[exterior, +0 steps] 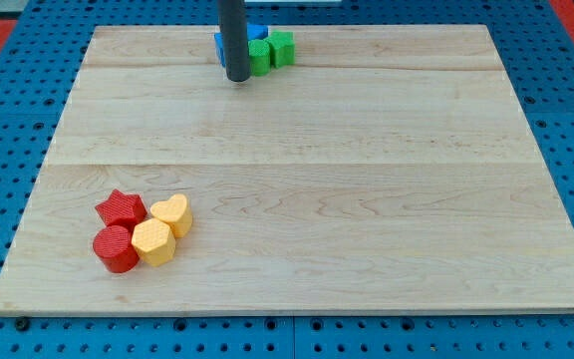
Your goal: Separate the green blocks from blue blocks
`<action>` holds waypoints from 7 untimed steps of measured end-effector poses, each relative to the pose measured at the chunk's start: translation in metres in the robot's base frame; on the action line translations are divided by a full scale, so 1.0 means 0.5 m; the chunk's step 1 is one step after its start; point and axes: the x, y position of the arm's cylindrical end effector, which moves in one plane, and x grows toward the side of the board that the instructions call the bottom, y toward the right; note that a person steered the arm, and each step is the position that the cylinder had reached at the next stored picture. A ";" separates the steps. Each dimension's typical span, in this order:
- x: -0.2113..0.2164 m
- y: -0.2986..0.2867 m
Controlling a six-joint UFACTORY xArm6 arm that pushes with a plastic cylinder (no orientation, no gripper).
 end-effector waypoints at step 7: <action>-0.011 -0.014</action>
